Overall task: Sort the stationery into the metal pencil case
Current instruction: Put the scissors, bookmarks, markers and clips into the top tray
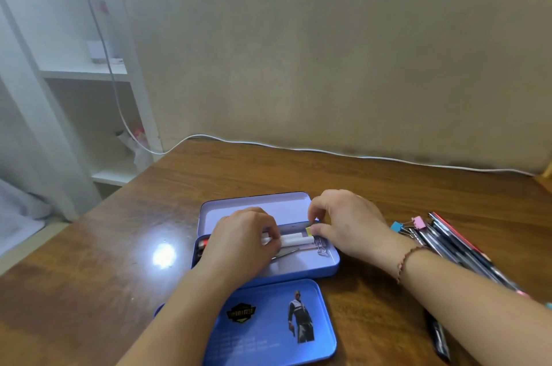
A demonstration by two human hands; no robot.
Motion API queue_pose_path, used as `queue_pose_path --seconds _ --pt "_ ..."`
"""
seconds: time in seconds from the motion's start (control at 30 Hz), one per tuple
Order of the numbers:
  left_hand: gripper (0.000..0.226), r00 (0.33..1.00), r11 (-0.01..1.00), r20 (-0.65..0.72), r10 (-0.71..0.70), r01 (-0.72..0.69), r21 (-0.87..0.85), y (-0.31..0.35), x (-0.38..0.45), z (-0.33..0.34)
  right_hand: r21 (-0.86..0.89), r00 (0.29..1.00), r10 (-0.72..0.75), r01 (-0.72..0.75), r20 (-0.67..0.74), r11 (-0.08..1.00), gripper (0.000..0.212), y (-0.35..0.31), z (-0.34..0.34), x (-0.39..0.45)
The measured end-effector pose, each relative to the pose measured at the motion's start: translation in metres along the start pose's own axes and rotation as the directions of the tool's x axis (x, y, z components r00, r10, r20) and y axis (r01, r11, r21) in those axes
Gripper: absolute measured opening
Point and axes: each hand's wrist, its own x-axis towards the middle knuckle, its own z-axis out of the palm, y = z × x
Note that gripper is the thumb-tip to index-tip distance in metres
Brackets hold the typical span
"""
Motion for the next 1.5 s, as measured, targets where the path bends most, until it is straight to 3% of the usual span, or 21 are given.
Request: queue_pose_path --seconds 0.13,0.27,0.43,0.53,0.63,0.8,1.03,1.1,1.2,1.27,1.37,1.5 --pt "0.004 1.0 1.0 0.016 -0.012 0.013 -0.012 0.0 0.0 0.0 -0.013 0.997 0.078 -0.078 -0.008 0.997 0.021 0.001 -0.001 0.001" --pt "0.005 0.999 1.0 0.026 -0.026 0.026 -0.013 0.0 -0.001 -0.001 -0.011 0.995 0.081 -0.08 0.058 0.997 0.017 0.0 -0.007 0.003" --pt "0.005 1.0 1.0 0.016 -0.014 0.014 -0.008 0.002 -0.002 -0.001 0.244 0.986 0.076 -0.037 -0.151 0.969 0.007 0.032 -0.054 -0.007" --pt "0.008 1.0 0.999 -0.026 0.018 -0.019 -0.03 0.005 -0.003 0.0 0.003 0.993 0.114 -0.114 -0.017 0.994 0.024 0.071 -0.066 -0.021" --pt "0.012 0.997 0.996 -0.01 0.08 -0.08 -0.049 0.007 -0.005 0.001 -0.238 0.962 0.228 -0.188 0.152 0.953 0.035 0.105 -0.054 -0.031" --pt "0.023 0.982 0.987 0.1 0.158 -0.154 -0.053 0.009 -0.008 0.004 -0.196 0.961 0.16 -0.117 0.225 0.974 0.029 0.114 -0.047 -0.044" --pt "0.027 0.976 0.986 0.144 0.162 -0.156 -0.053 0.009 -0.009 0.001 -0.098 0.967 0.196 -0.182 0.162 0.978 0.013 0.111 -0.048 -0.046" --pt "0.027 0.976 0.986 0.146 0.164 -0.158 -0.052 0.008 -0.009 0.001 -0.03 0.98 0.185 -0.183 0.067 0.983 0.017 0.108 -0.058 -0.045" --pt "0.026 0.975 0.985 0.144 0.169 -0.163 -0.051 0.008 -0.008 0.001 0.22 0.988 0.099 -0.072 -0.115 0.973 0.02 0.081 -0.07 -0.049" --pt "0.026 0.975 0.985 0.146 0.17 -0.164 -0.049 0.008 -0.008 0.001 0.336 0.989 -0.029 0.077 -0.146 0.939 0.031 0.051 -0.065 -0.052" --pt "0.026 0.974 0.985 0.144 0.172 -0.167 -0.049 0.008 -0.008 0.0 0.322 0.962 -0.233 0.268 -0.142 0.908 0.028 0.019 -0.037 -0.056" --pt "0.027 0.973 0.984 0.145 0.18 -0.175 -0.047 0.008 -0.009 0.0 0.208 0.94 -0.323 0.339 -0.107 0.917 0.023 0.012 -0.005 -0.063"
